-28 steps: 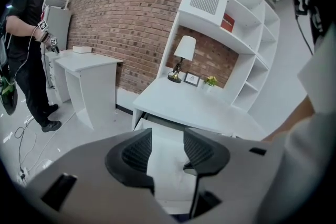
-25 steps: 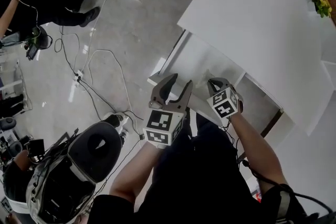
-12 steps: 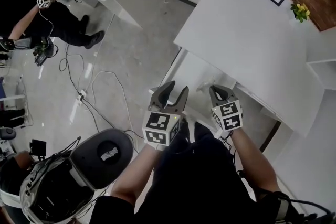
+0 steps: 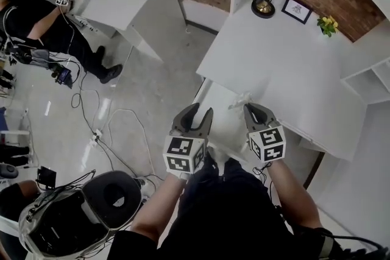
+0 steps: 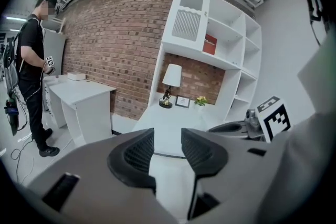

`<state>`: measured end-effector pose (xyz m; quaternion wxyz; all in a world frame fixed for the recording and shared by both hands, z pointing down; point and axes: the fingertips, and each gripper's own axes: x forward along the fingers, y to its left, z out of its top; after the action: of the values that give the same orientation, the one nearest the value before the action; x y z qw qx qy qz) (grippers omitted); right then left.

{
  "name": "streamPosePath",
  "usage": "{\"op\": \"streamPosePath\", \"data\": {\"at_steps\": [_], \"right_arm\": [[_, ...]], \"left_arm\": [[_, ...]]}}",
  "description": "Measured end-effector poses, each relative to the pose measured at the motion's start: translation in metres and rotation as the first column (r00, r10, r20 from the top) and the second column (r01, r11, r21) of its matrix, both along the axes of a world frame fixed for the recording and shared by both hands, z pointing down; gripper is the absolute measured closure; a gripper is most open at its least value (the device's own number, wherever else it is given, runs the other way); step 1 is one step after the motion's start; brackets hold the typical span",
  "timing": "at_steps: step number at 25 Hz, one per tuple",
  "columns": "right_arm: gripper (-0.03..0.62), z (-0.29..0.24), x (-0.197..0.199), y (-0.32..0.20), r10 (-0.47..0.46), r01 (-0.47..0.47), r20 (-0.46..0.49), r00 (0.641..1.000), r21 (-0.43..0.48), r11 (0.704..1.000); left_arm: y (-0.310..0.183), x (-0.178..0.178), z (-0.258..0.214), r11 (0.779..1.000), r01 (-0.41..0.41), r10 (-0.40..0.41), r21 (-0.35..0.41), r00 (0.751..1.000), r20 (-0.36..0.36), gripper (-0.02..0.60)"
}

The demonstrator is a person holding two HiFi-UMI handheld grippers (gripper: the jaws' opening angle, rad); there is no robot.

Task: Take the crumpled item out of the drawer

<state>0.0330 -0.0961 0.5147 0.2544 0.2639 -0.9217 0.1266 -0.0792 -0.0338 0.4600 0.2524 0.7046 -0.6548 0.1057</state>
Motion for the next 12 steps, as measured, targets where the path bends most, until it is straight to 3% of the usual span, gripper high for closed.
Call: {"op": "streamPosePath", "data": {"at_steps": [12], "right_arm": [[0.586,-0.086,0.020,-0.021,0.049,-0.067,0.123,0.991,0.146,0.987]], "left_arm": [[-0.018,0.019,-0.052,0.993,-0.036,0.032,0.111,0.999,0.042,0.426]]}}
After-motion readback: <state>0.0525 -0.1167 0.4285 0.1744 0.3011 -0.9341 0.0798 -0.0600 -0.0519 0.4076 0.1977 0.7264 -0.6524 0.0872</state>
